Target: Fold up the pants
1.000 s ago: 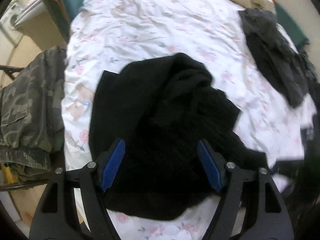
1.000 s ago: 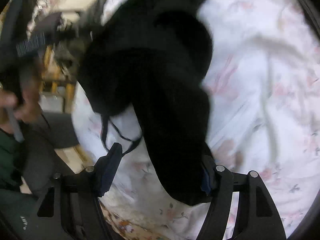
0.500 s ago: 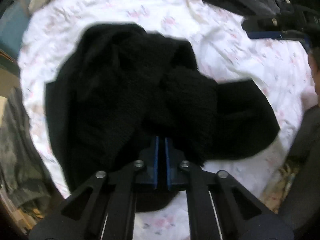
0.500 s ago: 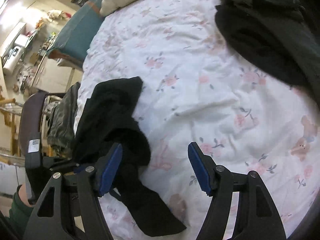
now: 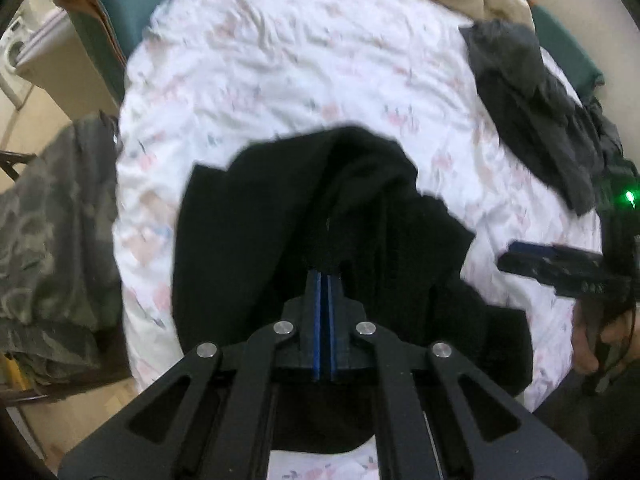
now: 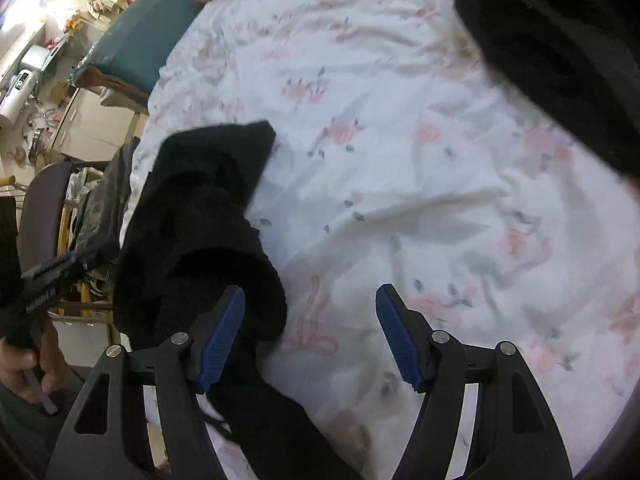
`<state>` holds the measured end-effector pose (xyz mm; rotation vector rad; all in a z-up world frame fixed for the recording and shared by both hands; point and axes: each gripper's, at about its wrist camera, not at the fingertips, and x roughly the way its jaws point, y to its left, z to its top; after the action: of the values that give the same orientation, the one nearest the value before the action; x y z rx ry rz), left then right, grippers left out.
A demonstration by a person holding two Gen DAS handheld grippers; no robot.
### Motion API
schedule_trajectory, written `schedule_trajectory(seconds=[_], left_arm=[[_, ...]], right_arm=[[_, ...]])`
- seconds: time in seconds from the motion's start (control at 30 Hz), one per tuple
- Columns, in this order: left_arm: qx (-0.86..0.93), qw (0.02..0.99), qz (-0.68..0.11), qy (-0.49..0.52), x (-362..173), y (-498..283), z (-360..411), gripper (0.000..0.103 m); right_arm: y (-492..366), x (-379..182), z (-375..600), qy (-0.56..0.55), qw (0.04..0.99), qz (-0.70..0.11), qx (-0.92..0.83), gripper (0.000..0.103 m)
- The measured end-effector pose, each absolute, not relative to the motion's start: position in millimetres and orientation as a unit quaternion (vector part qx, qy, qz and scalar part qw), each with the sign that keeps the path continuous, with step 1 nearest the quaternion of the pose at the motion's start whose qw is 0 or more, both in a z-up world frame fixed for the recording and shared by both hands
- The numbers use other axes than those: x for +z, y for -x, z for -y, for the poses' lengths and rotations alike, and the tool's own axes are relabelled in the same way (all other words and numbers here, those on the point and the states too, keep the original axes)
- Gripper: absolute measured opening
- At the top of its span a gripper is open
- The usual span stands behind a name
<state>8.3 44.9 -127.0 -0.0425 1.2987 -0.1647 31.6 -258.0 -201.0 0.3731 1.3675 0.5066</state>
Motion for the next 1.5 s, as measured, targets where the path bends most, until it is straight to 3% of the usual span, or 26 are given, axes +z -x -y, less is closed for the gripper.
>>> schedule_trajectory(seconds=[0.13, 0.2, 0.23, 0.27, 0.3, 0.37, 0.43, 0.5, 0.53, 0.57, 0.77, 1.1, 1.3, 1.5], left_arm=[[-0.066, 0.788, -0.612, 0.023, -128.6, -3.4, -48.7, 0.007], [-0.055, 0.781, -0.621, 0.025, -131.9, -1.3, -52.8, 0.041], [-0.046, 0.777, -0.627, 0.020, -135.2, 1.4, -54.3, 0.076], [-0.038, 0.775, -0.631, 0.009, -138.7, 3.6, -53.9, 0.089], [-0.036, 0.774, -0.632, -0.003, -142.8, 6.7, -52.4, 0.089], [-0.049, 0.761, -0.646, -0.027, -156.7, 11.3, -45.3, 0.088], [-0.066, 0.741, -0.665, -0.059, -177.6, 18.4, -35.6, 0.083], [-0.071, 0.730, -0.671, -0.108, -195.3, 24.3, -26.6, 0.058], [-0.075, 0.724, -0.674, -0.127, -201.4, 25.9, -24.0, 0.029], [-0.073, 0.723, -0.674, -0.133, -202.3, 25.7, -24.8, 0.007], [-0.064, 0.799, -0.595, -0.059, -115.6, 26.1, -47.7, 0.006], [-0.124, 0.872, -0.473, 0.008, 57.7, 83.4, -50.3, 0.006], [-0.172, 0.887, -0.428, 0.016, 133.1, 124.3, -45.3, 0.007], [-0.228, 0.893, -0.384, 0.052, 192.6, 177.5, -48.6, 0.007]], right_arm=[[-36.8, -214.6, 234.8, -0.163, 0.718, -0.625, 0.260, 0.062], [-38.2, -221.0, 223.2, -0.142, 0.724, -0.625, 0.257, 0.062], [-38.4, -225.3, 220.1, -0.136, 0.725, -0.626, 0.252, 0.058], [-38.1, -228.1, 219.7, -0.137, 0.727, -0.624, 0.250, 0.047], [-37.9, -229.6, 219.8, -0.137, 0.728, -0.624, 0.248, 0.041], [-37.4, -229.0, 220.2, -0.136, 0.728, -0.622, 0.253, 0.016], [-36.8, -222.6, 219.7, -0.131, 0.733, -0.615, 0.258, 0.010], [-35.4, -210.2, 220.4, -0.123, 0.747, -0.599, 0.261, 0.007], [-34.0, -202.8, 221.4, -0.121, 0.754, -0.590, 0.263, 0.006], [-33.7, -198.5, 221.4, -0.118, 0.757, -0.587, 0.263, 0.005], [-17.0, -139.1, 234.6, -0.106, 0.790, -0.541, 0.268, 0.003], [47.5, 50.3, 268.8, -0.009, 0.859, -0.430, 0.277, 0.003], [121.1, 159.3, 283.2, 0.040, 0.893, -0.349, 0.281, 0.003], [184.3, 227.6, 299.8, 0.040, 0.905, -0.296, 0.303, 0.003]])
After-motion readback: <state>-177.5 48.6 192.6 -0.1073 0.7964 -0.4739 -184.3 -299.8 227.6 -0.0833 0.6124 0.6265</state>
